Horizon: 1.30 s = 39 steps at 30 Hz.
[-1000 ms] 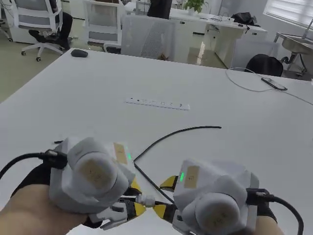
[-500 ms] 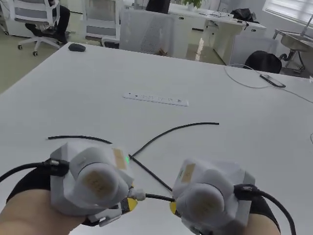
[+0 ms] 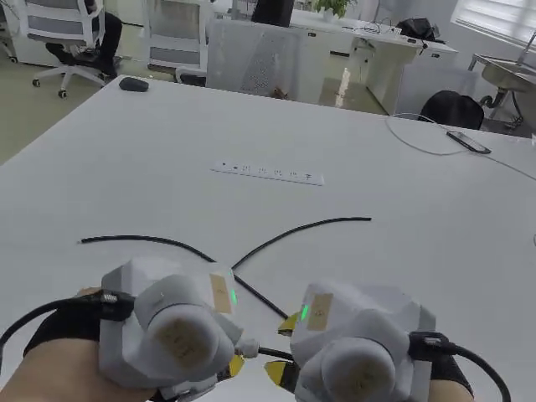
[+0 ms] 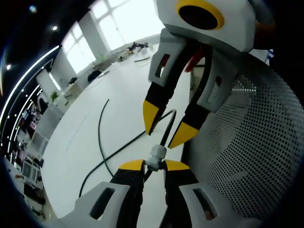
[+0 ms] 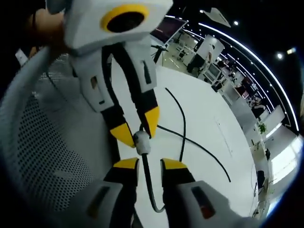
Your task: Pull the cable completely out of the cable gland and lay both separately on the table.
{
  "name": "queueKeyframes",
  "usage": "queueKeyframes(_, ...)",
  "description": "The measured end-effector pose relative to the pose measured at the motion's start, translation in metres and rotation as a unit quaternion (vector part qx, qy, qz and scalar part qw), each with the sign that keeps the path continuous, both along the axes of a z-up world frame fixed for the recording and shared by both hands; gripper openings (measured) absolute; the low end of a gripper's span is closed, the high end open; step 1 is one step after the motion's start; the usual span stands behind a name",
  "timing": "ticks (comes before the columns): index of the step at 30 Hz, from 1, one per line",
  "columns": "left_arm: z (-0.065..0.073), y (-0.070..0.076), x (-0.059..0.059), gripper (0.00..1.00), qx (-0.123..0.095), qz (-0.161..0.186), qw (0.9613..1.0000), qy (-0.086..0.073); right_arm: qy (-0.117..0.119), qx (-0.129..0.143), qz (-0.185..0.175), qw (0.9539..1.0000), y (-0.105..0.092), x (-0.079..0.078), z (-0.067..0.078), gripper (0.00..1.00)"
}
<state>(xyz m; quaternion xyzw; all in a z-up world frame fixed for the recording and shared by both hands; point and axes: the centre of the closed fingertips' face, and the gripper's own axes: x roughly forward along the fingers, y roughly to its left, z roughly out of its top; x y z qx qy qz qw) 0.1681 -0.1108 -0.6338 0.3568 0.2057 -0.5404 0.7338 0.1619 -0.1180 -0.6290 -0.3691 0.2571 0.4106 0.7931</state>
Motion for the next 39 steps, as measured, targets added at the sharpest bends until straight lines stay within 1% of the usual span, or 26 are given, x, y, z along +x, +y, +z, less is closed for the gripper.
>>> queueKeyframes(1, 0.0, -0.001, -0.001, 0.16, -0.001, -0.003, 1.0, 0.001, -0.003, 0.001, 0.01, 0.9999, 0.002, -0.001, 0.0, 0.16)
queueKeyframes(2, 0.001, -0.001, 0.0, 0.16, 0.001, -0.004, 1.0, -0.003, 0.001, -0.003, 0.009, 0.9999, 0.001, -0.002, -0.002, 0.15)
queueKeyframes(3, 0.001, -0.001, 0.0, 0.16, -0.001, -0.005, 1.0, -0.002, 0.007, 0.0, 0.011, 0.9999, 0.002, -0.002, -0.003, 0.13)
queueKeyframes(5, 0.0, 0.0, 0.001, 0.16, 0.003, -0.004, 1.0, -0.003, 0.018, -0.002, 0.011, 0.9998, 0.001, -0.006, -0.006, 0.06)
queueKeyframes(6, 0.0, -0.001, 0.001, 0.16, 0.001, -0.004, 1.0, -0.003, 0.011, -0.008, 0.016, 0.9998, 0.001, -0.003, -0.006, 0.05)
queueKeyframes(8, 0.0, -0.001, 0.0, 0.16, 0.001, -0.003, 1.0, -0.001, 0.018, -0.003, 0.004, 0.9998, -0.001, -0.003, -0.007, 0.05)
queueKeyframes(10, -0.001, 0.0, 0.0, 0.16, 0.002, -0.002, 1.0, 0.0, 0.018, -0.006, 0.004, 0.9998, -0.001, -0.003, -0.009, 0.05)
queueKeyframes(12, -0.002, 0.002, 0.002, 0.16, 0.008, 0.003, 0.9999, -0.005, 0.018, -0.012, -0.001, 0.9998, -0.004, -0.002, -0.01, 0.04)
queueKeyframes(13, -0.002, 0.005, 0.005, 0.16, 0.013, 0.009, 0.9998, -0.009, 0.017, -0.019, -0.008, 0.9996, -0.007, -0.001, -0.011, 0.04)
queueKeyframes(16, 0.0, 0.009, 0.01, 0.16, 0.006, 0.026, 0.9996, -0.005, 0.02, -0.029, -0.038, 0.9986, -0.018, 0.003, -0.014, 0.04)
queueKeyframes(18, -0.001, 0.011, 0.012, 0.16, 0.01, 0.031, 0.9995, -0.007, 0.032, -0.05, -0.068, 0.9959, -0.03, 0.004, -0.02, 0.04)
queueKeyframes(19, -0.002, 0.013, 0.012, 0.16, 0.014, 0.035, 0.9992, -0.007, 0.039, -0.071, -0.083, 0.9932, -0.04, 0.005, -0.025, 0.04)
queueKeyframes(21, -0.002, 0.016, 0.014, 0.16, 0.016, 0.045, 0.9988, -0.009, 0.051, -0.095, -0.115, 0.9874, -0.056, 0.006, -0.031, 0.04)
queueKeyframes(22, -0.002, 0.017, 0.015, 0.16, 0.017, 0.048, 0.9986, -0.009, 0.053, -0.103, -0.123, 0.9856, -0.06, 0.006, -0.032, 0.05)
queueKeyframes(23, -0.003, 0.019, 0.015, 0.16, 0.018, 0.05, 0.9986, -0.007, 0.064, -0.121, -0.119, 0.9834, -0.062, 0.004, -0.037, 0.05)
queueKeyframes(24, -0.003, 0.018, 0.013, 0.16, 0.017, 0.047, 0.9987, -0.005, 0.065, -0.13, -0.111, 0.9831, -0.061, 0.002, -0.038, 0.06)
queueKeyframes(25, -0.004, 0.017, 0.012, 0.16, 0.016, 0.044, 0.9989, -0.002, 0.061, -0.127, -0.102, 0.9847, -0.056, 0.002, -0.037, 0.06)
queueKeyframes(26, -0.006, 0.019, 0.013, 0.16, 0.026, 0.043, 0.9987, -0.007, 0.055, -0.12, -0.092, 0.987, -0.051, 0.002, -0.035, 0.06)
queueKeyframes(27, -0.006, 0.018, 0.012, 0.16, 0.026, 0.039, 0.9989, -0.008, 0.059, -0.096, -0.085, 0.99, -0.043, 0.001, -0.034, 0.09)
queueKeyframes(28, -0.005, 0.015, 0.011, 0.16, 0.021, 0.036, 0.9991, -0.006, 0.067, -0.077, -0.087, 0.9909, -0.039, 0.0, -0.034, 0.13)
queueKeyframes(30, -0.003, 0.008, 0.006, 0.16, 0.015, 0.024, 0.9996, -0.007, 0.059, -0.07, -0.078, 0.9928, -0.037, 0.002, -0.03, 0.22)
queueKeyframes(31, -0.003, 0.006, 0.005, 0.16, 0.016, 0.017, 0.9997, -0.009, 0.056, -0.059, -0.07, 0.9943, -0.033, 0.002, -0.027, 0.23)
queueKeyframes(32, -0.004, 0.003, 0.002, 0.16, 0.019, 0.009, 0.9997, -0.012, 0.051, -0.034, -0.051, 0.9968, -0.022, 0.001, -0.022, 0.2)
queueKeyframes(34, -0.006, 0.001, -0.002, 0.16, 0.028, -0.009, 0.9994, -0.018, 0.05, -0.002, -0.036, 0.9981, -0.011, -0.001, -0.016, 0.18)
queueKeyframes(37, -0.006, -0.002, -0.005, 0.16, 0.03, -0.023, 0.999, -0.024, 0.053, -0.015, -0.031, 0.998, -0.013, -0.002, -0.019, 0.16)
queueKeyframes(39, -0.004, -0.004, -0.005, 0.16, 0.028, -0.026, 0.9989, -0.027, 0.062, -0.016, -0.024, 0.9976, -0.012, -0.005, -0.021, 0.11)
